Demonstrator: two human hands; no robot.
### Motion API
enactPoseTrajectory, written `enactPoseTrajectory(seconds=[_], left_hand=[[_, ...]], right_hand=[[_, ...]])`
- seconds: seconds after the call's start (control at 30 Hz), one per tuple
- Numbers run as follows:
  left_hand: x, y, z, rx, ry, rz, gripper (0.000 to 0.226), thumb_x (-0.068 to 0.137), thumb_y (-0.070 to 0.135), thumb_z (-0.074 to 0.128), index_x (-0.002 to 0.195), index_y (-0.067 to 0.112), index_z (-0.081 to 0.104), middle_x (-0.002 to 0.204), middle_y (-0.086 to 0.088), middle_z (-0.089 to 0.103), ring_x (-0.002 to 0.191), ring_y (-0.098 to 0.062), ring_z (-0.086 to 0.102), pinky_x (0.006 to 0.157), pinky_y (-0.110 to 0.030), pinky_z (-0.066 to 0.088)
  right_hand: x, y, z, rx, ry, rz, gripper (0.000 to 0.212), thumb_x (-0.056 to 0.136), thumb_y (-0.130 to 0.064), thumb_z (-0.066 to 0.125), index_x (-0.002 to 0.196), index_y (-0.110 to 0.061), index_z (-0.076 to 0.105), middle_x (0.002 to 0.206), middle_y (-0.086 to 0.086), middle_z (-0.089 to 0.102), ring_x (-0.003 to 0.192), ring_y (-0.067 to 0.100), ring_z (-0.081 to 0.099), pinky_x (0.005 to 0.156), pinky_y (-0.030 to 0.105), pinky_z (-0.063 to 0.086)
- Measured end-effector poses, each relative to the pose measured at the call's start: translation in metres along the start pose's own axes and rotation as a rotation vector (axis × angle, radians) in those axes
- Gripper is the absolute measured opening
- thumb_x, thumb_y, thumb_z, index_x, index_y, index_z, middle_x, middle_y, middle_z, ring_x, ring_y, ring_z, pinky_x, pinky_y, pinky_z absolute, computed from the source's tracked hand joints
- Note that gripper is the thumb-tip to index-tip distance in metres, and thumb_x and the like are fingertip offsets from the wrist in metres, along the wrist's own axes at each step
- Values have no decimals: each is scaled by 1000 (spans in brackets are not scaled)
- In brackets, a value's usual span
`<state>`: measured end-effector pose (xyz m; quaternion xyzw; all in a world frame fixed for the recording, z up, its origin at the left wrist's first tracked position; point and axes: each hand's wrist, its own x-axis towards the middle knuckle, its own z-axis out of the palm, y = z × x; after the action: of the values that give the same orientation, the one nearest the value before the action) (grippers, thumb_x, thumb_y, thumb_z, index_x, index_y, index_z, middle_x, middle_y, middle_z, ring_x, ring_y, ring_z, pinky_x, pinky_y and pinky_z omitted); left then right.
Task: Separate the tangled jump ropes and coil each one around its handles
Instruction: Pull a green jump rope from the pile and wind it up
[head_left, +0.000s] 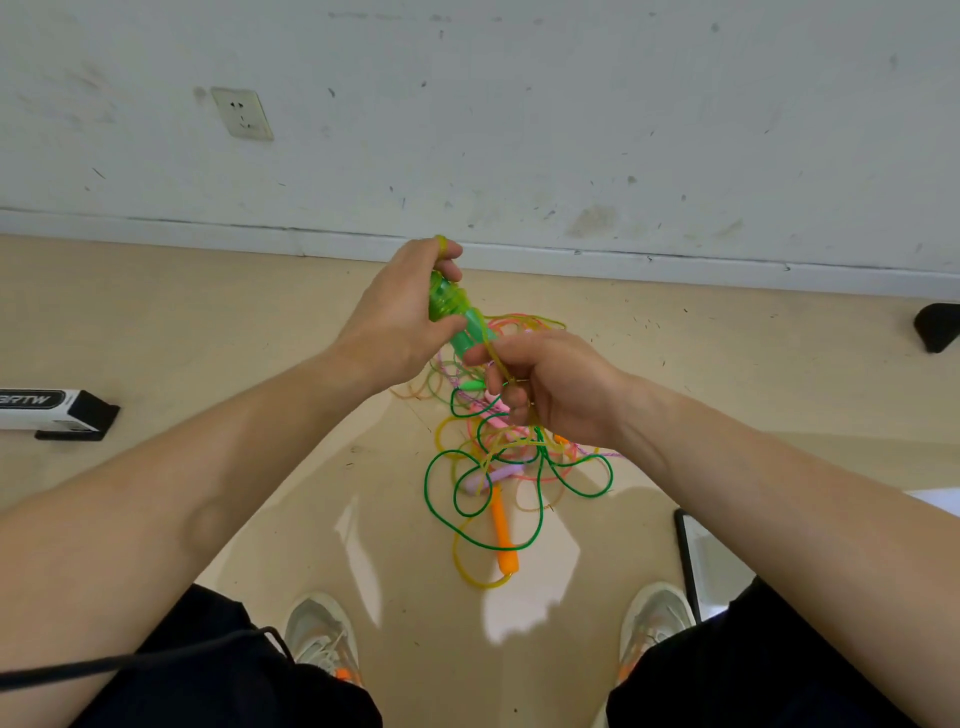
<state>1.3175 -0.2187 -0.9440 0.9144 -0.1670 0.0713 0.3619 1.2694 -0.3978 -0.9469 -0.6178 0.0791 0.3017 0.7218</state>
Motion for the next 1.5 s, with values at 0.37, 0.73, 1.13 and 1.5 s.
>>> enactPoseTrajectory(seconds=[0.37, 0.73, 1.13, 1.5], left_hand=[[-1, 20, 17, -704, 151, -417, 51, 89, 0, 69, 134, 4, 44, 115, 0, 48, 86, -9, 63, 65, -25, 61], [-2, 27, 14, -940, 112, -628, 55, 83, 3, 77, 128, 4, 45, 121, -5, 51, 98, -19, 66, 64, -27, 62], [4, 25, -11, -1017, -20, -673, 53, 82, -3, 75, 128, 7, 52, 112, -3, 58, 84, -20, 71, 62, -27, 59], [-3, 17, -31, -732, -420, -347, 53, 81, -12, 68, 126, 14, 56, 112, 2, 55, 83, -13, 69, 69, -33, 62]], right_hand=[[1, 20, 16, -475, 43, -257, 18, 99, -9, 52, 87, -8, 66, 64, 5, 66, 45, 11, 49, 46, 21, 41], [-2, 30, 31, -979, 95, -295, 44, 106, -36, 37, 101, 1, 60, 89, 19, 66, 84, 33, 61, 78, 44, 50], [13, 9, -17, -506, -49, -215, 32, 104, -19, 45, 82, -8, 64, 52, -7, 38, 49, 11, 33, 48, 23, 28], [12, -8, -43, -613, 96, -242, 30, 99, -22, 59, 72, -17, 70, 54, -5, 47, 47, 9, 36, 50, 26, 27]])
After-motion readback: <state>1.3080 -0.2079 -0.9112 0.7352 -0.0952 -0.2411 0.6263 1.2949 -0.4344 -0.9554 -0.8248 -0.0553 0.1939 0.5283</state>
